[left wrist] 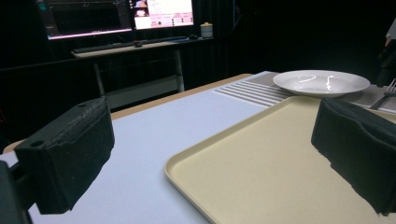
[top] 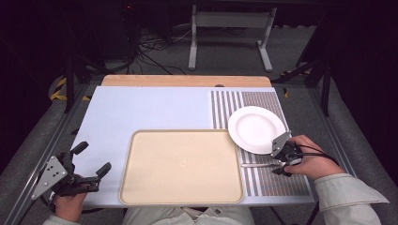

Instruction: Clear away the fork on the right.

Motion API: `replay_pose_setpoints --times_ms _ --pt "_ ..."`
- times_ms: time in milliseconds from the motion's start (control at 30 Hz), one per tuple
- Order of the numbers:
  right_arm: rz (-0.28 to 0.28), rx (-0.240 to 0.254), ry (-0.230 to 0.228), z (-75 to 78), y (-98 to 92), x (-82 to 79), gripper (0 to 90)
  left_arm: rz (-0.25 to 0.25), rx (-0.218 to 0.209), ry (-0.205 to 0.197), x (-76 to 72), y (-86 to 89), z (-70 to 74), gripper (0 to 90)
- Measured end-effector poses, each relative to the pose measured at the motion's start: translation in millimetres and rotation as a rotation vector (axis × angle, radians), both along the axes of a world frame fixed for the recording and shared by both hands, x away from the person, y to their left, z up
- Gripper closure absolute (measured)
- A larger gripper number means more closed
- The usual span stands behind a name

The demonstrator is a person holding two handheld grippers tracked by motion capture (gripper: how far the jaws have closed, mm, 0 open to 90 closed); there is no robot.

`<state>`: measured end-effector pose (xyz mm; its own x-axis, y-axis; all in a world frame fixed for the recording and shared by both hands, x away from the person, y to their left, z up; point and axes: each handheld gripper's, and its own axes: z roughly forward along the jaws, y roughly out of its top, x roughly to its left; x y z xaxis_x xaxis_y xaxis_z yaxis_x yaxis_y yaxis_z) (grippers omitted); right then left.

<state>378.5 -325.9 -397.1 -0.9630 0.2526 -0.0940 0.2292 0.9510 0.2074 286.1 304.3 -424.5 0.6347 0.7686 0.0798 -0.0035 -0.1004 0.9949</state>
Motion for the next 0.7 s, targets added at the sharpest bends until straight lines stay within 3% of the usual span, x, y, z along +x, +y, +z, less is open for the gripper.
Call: replay_pose_setpoints --times_ms 167,300,700 --pt "0.035 -0.016 0.028 -5.6 3.1 6.5 63.0 0.001 -0.005 0.0 0.0 0.0 -0.1 0.1" --pt "0.054 -0.03 0.033 -9.3 4.0 10.0 70.4 -0.002 0.0 0.0 0.0 0.1 0.0 0.1" --pt "0.088 -0.027 0.062 -16.5 1.9 17.9 84.5 0.0 -0.003 0.002 -0.4 0.0 -0.2 0.1"
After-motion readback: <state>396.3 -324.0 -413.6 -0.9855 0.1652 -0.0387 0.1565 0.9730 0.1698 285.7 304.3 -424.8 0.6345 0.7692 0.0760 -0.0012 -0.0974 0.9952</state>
